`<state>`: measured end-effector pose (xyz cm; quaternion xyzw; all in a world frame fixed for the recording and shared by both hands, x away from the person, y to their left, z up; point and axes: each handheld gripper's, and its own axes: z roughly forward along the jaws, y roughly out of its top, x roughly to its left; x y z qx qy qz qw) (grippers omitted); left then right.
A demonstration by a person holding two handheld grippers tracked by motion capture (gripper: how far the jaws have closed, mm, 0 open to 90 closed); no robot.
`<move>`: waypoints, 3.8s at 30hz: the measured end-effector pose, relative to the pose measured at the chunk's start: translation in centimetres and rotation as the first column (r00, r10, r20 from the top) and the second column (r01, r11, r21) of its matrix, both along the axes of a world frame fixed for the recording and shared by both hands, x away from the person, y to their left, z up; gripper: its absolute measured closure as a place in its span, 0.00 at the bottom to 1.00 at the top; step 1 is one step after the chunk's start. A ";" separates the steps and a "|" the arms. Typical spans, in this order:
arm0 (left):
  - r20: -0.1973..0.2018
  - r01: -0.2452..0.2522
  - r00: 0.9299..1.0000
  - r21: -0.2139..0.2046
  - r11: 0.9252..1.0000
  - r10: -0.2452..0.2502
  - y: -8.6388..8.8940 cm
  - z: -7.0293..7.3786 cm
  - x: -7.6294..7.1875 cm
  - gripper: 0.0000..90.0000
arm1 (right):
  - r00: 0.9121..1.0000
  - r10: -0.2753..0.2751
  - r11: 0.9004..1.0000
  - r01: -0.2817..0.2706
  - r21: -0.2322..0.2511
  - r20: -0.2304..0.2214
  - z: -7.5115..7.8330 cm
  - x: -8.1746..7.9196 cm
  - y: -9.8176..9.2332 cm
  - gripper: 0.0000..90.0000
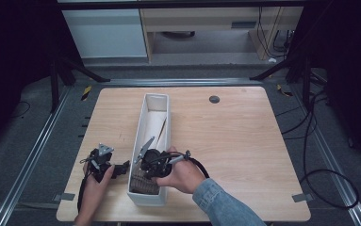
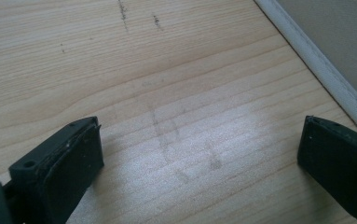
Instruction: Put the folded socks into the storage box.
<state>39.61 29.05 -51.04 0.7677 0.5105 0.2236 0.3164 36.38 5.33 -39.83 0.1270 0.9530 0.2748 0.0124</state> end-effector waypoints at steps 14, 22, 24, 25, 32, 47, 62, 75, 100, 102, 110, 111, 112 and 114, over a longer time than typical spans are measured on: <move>-0.002 0.001 1.000 0.001 1.000 -0.001 0.0 0.0 0.0 0.00 | 1.000 -0.005 1.000 0.005 -0.008 -0.013 -0.7 -0.3 0.0 1.00; -0.002 0.001 1.000 0.001 1.000 -0.001 0.0 0.0 0.0 0.00 | 1.000 0.003 1.000 -0.004 -0.019 -0.021 -1.2 -0.5 0.1 1.00; -0.002 0.000 1.000 0.001 1.000 0.000 0.0 0.0 0.0 0.00 | 1.000 0.004 1.000 -0.004 -0.021 -0.020 -1.2 -0.5 0.1 1.00; -0.002 0.000 1.000 0.001 1.000 0.000 0.0 0.0 0.0 0.00 | 1.000 0.005 1.000 -0.005 -0.025 -0.020 -1.3 -0.6 0.2 1.00; -0.002 0.000 1.000 0.001 1.000 0.000 0.0 0.0 0.0 0.00 | 1.000 0.011 0.999 -0.012 -0.040 -0.010 -1.5 -0.7 0.3 1.00; -0.002 0.001 1.000 0.001 1.000 -0.001 0.0 0.0 0.0 0.00 | 1.000 0.029 0.999 -0.029 -0.018 0.013 -0.6 -0.7 -0.1 0.97; -0.001 0.000 1.000 0.001 1.000 0.000 0.0 0.0 0.0 0.00 | 0.999 -0.023 0.999 0.021 0.035 0.048 2.1 -0.1 -2.8 0.94; -0.001 0.000 1.000 0.001 1.000 0.000 0.0 0.0 0.0 0.00 | 0.988 -0.113 0.988 0.101 0.115 0.106 3.7 0.9 -4.6 0.58; -0.002 0.000 1.000 -0.001 1.000 0.000 0.0 0.0 0.0 0.00 | 0.879 -0.414 0.894 0.344 0.289 0.235 5.2 4.3 -9.0 0.06; -0.002 -0.001 1.000 -0.001 1.000 0.001 0.0 0.0 0.0 0.00 | 0.863 -0.444 0.880 0.368 0.300 0.242 5.4 4.7 -9.9 0.05; -0.003 0.000 1.000 0.001 1.000 0.000 0.0 0.0 0.0 0.00 | 0.795 -0.531 0.837 0.438 0.329 0.292 5.5 5.7 -13.1 0.09; -0.003 0.001 1.000 0.001 1.000 -0.001 0.0 0.0 0.0 0.00 | 0.790 -0.534 0.836 0.441 0.326 0.302 5.5 5.7 -13.5 0.10; -0.003 0.001 1.000 0.001 1.000 -0.001 0.0 0.0 0.0 0.00 | 0.785 -0.537 0.836 0.445 0.322 0.310 5.4 5.7 -13.9 0.10; -0.003 0.001 1.000 0.001 1.000 -0.001 0.0 0.0 0.0 0.00 | 0.771 -0.551 0.829 0.462 0.315 0.320 5.3 5.7 -14.5 0.11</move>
